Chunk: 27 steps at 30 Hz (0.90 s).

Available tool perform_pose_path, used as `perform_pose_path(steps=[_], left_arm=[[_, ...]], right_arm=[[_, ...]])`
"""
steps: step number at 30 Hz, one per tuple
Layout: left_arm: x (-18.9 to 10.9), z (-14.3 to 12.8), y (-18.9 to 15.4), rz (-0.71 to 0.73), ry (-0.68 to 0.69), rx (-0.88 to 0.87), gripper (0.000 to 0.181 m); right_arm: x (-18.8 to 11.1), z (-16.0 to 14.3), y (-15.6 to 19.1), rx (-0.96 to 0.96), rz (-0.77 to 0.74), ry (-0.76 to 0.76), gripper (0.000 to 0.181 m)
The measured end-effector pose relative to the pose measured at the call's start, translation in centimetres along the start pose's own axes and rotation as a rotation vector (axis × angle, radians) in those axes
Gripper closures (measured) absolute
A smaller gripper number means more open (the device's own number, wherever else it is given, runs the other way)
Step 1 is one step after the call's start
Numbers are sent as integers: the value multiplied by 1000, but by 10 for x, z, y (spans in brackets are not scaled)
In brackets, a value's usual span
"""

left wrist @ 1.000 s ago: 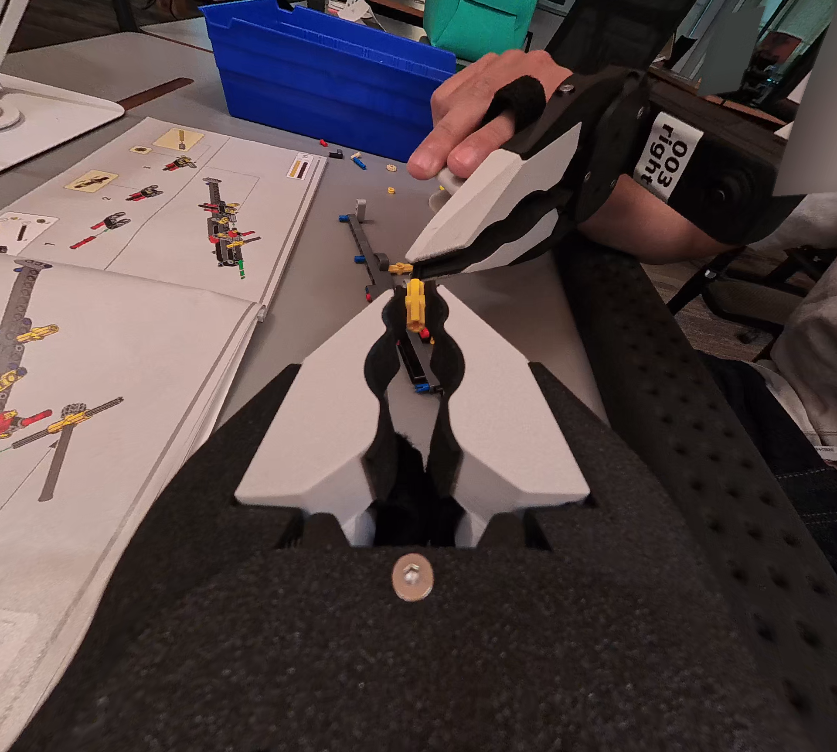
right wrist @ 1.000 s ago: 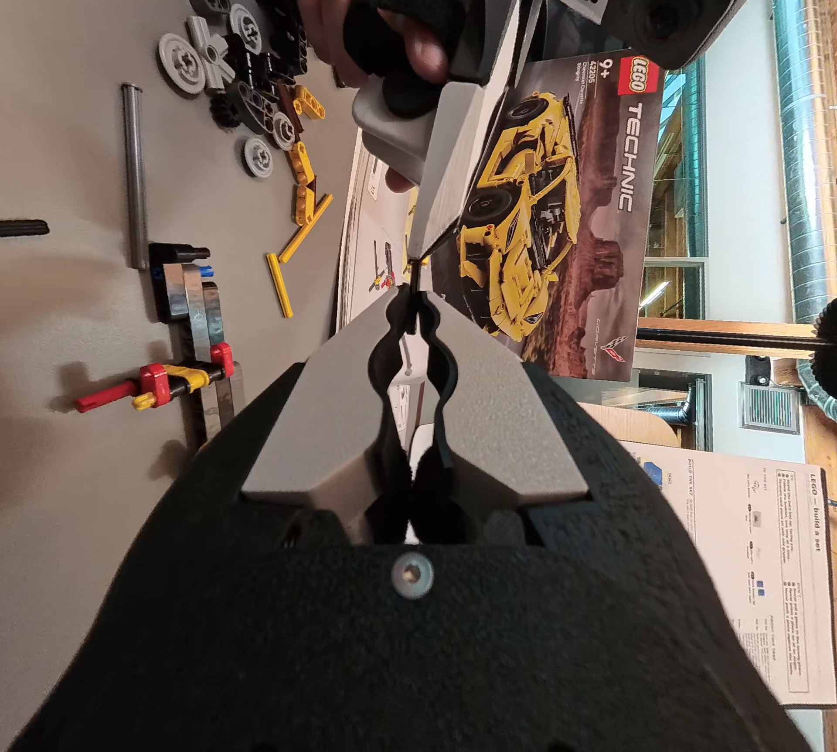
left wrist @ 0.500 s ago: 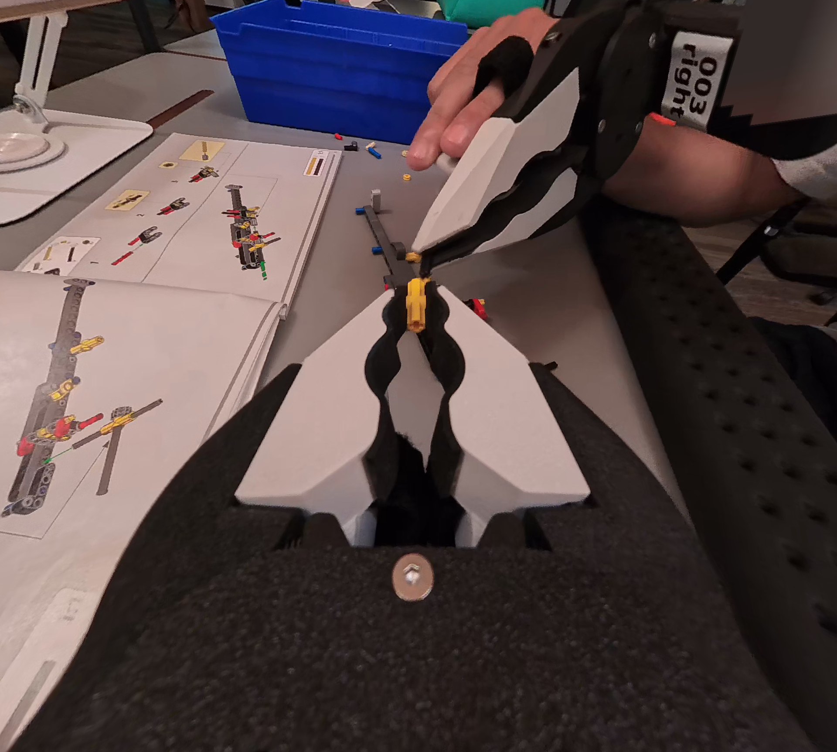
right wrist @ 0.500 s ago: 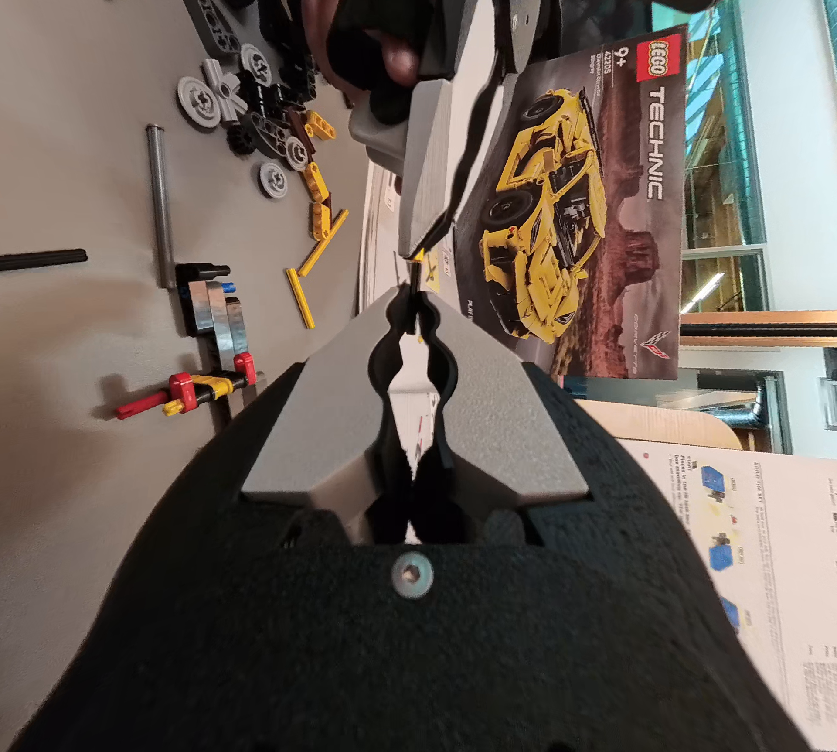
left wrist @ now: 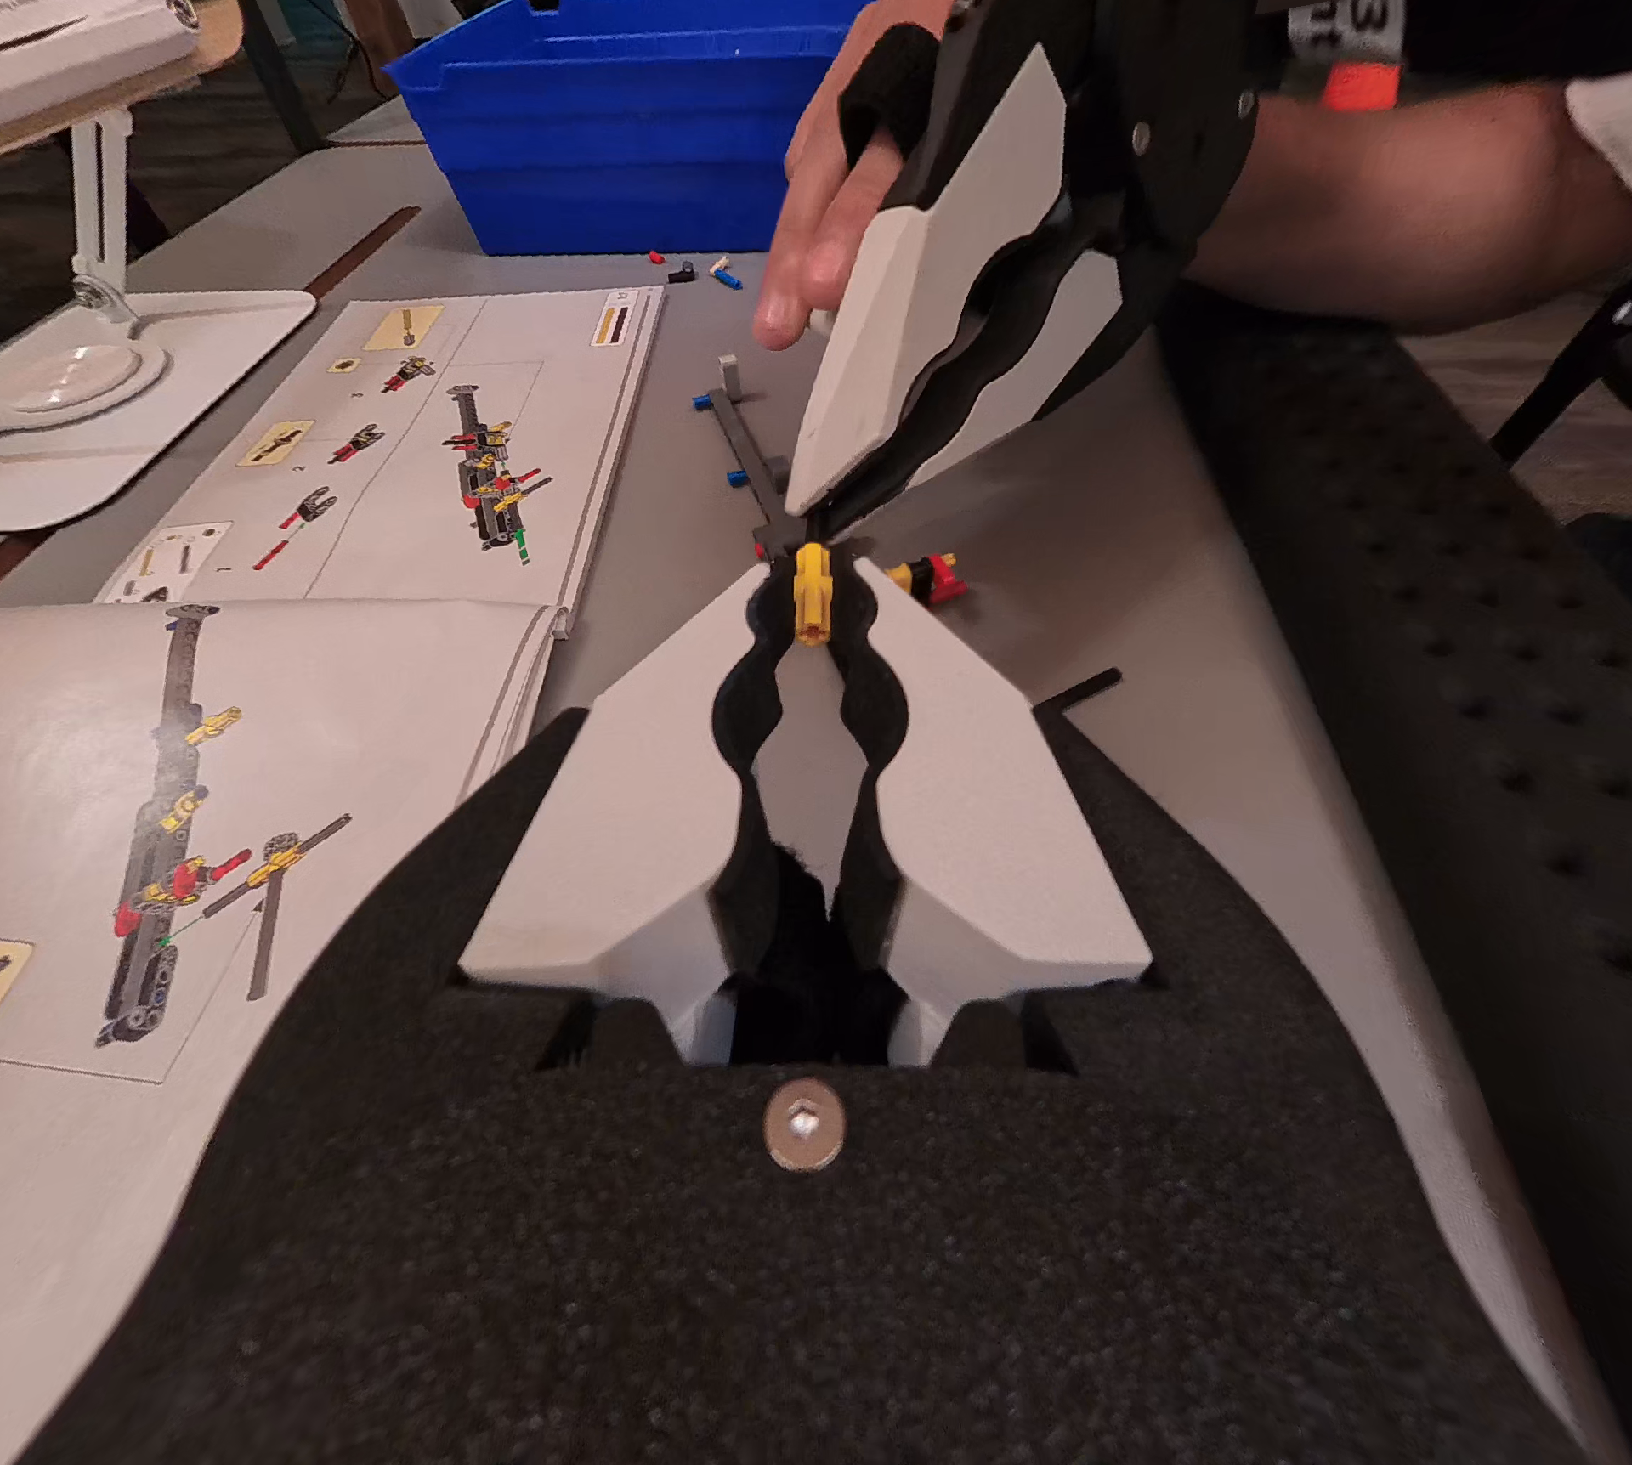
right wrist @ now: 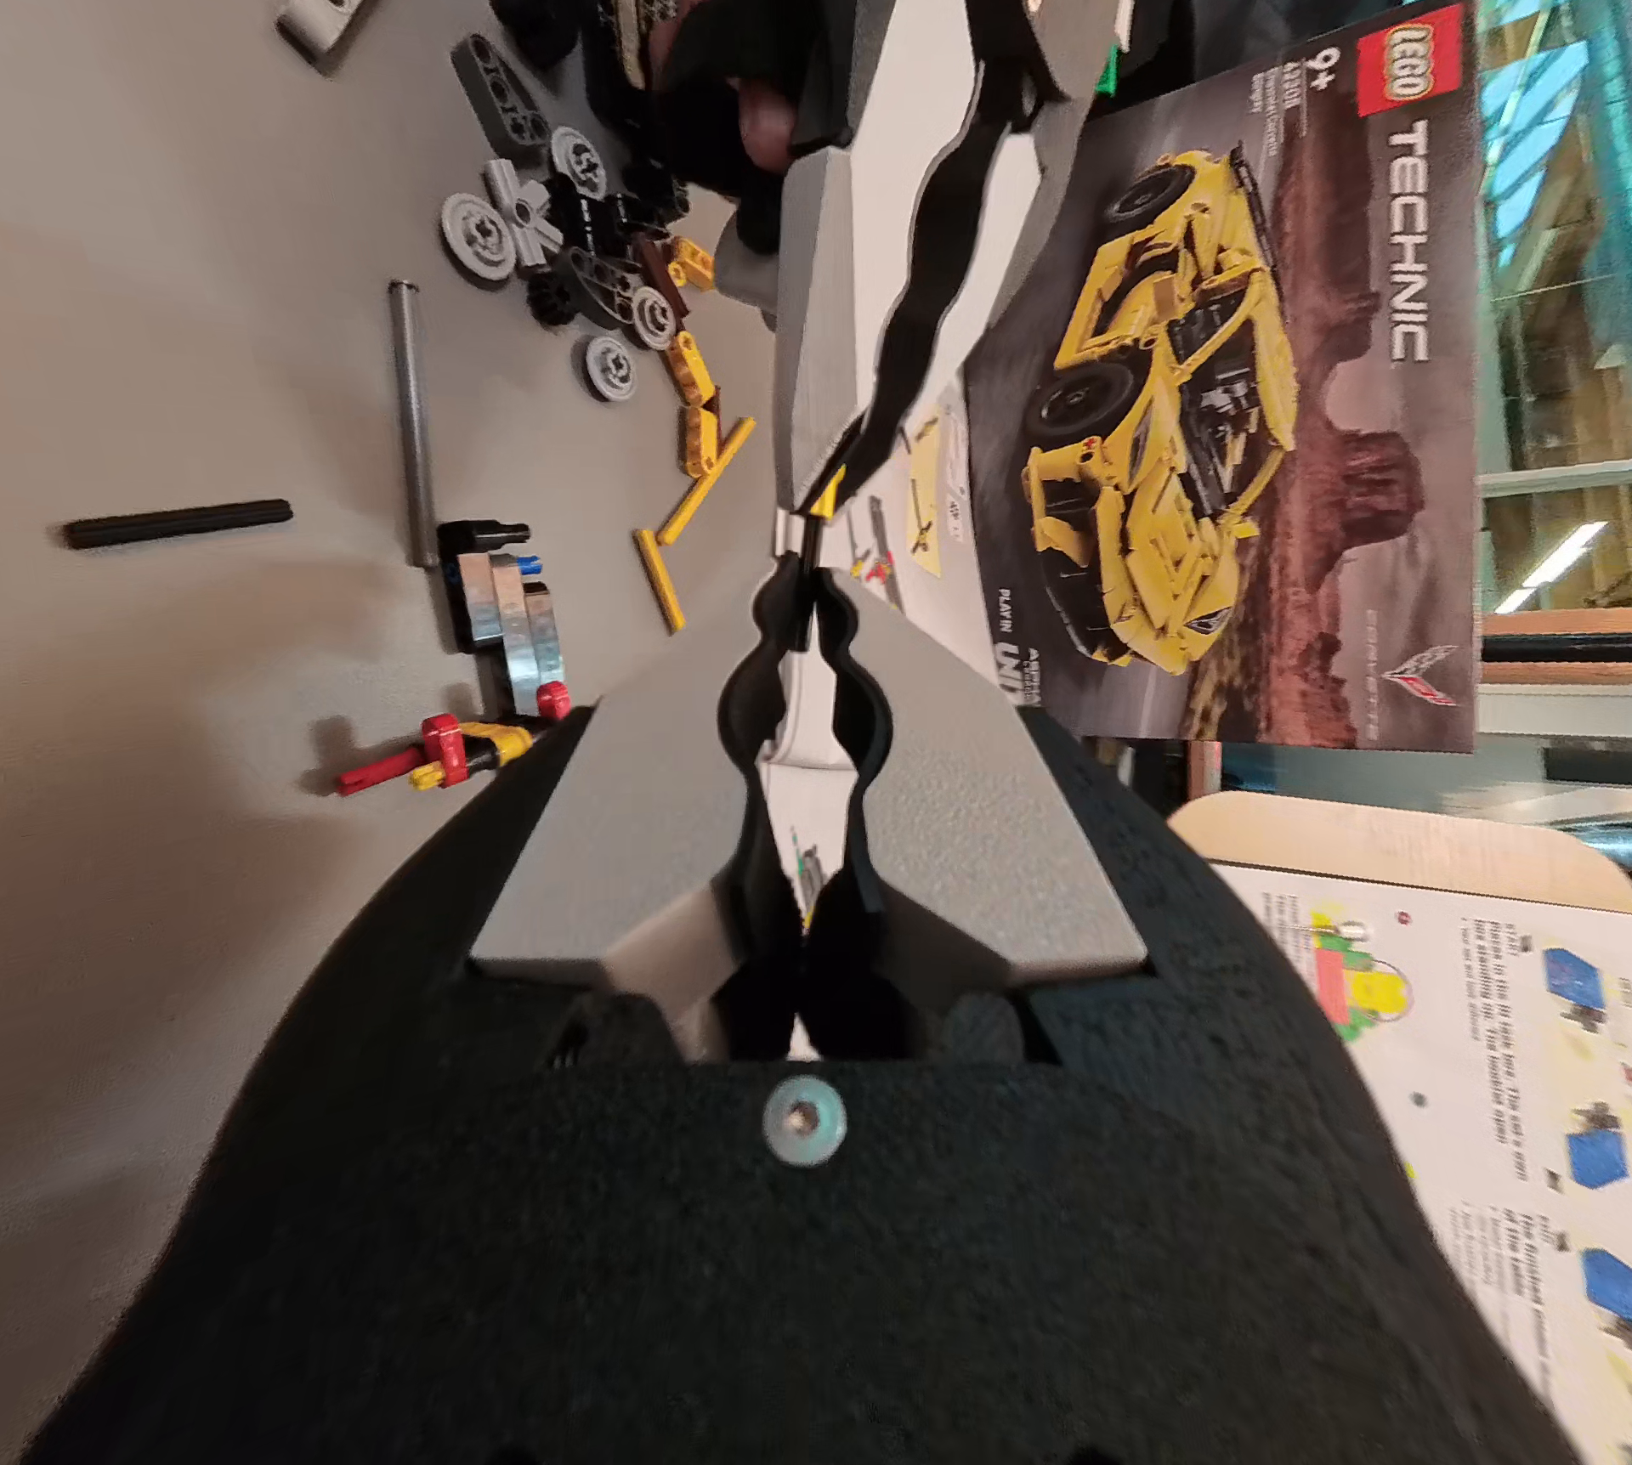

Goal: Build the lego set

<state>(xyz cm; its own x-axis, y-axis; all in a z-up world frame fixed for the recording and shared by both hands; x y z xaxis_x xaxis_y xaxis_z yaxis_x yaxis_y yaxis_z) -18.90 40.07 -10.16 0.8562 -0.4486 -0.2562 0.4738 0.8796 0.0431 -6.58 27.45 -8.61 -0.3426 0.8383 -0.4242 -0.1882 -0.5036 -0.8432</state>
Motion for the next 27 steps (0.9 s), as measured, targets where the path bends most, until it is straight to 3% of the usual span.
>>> perform_pose_path(steps=[5,15,20,22,27], left_arm=[[5,-1,-8,40,74,102,175],[7,-2,-7,66,97,83,175],[5,2,-4,41,34,43,175],[4,4,-3,31,9,29,175],[-2,12,-2,7,-98,-17,175]], right_arm=[[1,-1,2,26,50,4,179],[5,-4,1,113,77,20,178],[-5,-11,-10,393,87,-114,176],[-12,-16,-17,522,89,-203,162],[-18,-32,-27,797,174,-401,156]])
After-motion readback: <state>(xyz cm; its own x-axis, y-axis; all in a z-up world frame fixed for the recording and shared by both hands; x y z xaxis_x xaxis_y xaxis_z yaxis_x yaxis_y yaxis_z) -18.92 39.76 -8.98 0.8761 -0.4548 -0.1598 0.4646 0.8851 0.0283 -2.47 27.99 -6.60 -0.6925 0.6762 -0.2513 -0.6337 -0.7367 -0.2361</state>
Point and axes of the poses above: each gripper's, where its closed fingertips meet, x out along the fingers, z out of its top, y = z × x across the jaws, the point moved 10 cm from there along -x, back along the fingers, and after that the axes turned 3 degrees about -y, right-handed, at the moved point
